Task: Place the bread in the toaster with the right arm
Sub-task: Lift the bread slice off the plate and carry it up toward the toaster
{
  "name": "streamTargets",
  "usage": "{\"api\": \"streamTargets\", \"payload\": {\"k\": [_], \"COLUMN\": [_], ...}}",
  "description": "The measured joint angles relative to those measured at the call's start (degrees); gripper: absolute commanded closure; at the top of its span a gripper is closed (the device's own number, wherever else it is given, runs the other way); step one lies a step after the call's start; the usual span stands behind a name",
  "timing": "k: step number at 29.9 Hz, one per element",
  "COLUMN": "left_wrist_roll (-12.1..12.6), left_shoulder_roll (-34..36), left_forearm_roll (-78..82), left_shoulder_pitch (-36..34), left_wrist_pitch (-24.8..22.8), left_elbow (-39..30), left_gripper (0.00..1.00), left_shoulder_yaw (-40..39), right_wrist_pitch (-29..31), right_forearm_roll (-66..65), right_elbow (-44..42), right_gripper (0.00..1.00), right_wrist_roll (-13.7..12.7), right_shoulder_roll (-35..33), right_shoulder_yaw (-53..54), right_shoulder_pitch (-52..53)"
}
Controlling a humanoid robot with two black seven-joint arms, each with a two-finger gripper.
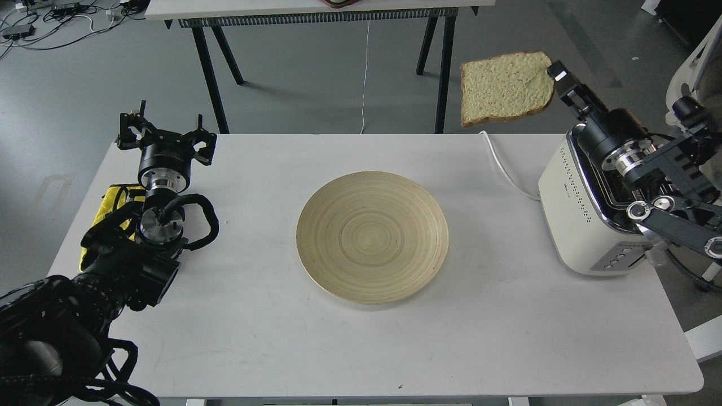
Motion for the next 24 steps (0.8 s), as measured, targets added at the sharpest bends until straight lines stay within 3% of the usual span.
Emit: {"api": "streamTargets", "payload": {"k": [5, 13, 18, 24], "left_wrist_roll": [0.0, 0.0, 0.0, 0.0], "left_shoulder_roll": [0.01, -0.02, 0.01, 0.02], "left_forearm_roll": [0.02, 0.0, 0.0, 0.0], "left_shoulder_pitch": [0.01, 0.01, 0.01, 0.05], "left_wrist_pitch": [0.0, 0.0, 0.0, 0.0], "left_elbow": [-0.01, 0.01, -0.01, -0.02], "left_gripper": [0.0, 0.0, 0.0, 0.0], "left_shoulder_yaw": [0.0, -0.01, -0.01, -0.01], "right_wrist_pitch": [0.01, 0.0, 0.0, 0.0], "right_forearm_roll": [-0.13, -0.53, -0.62, -0.66], "right_elbow": [5.4, 6.86, 6.61, 5.23], "right_gripper": [0.99, 1.0, 1.0, 1.0], "right_wrist_roll": [1.02, 2.31, 2.63, 3.07], "right_shoulder_roll": [-13.55, -27.65, -31.25, -30.29], "right_shoulder_yaw": [0.04, -3.18, -7.37, -12.28], "right_shoulder_pitch": [1.16, 0.23, 0.12, -0.33]}}
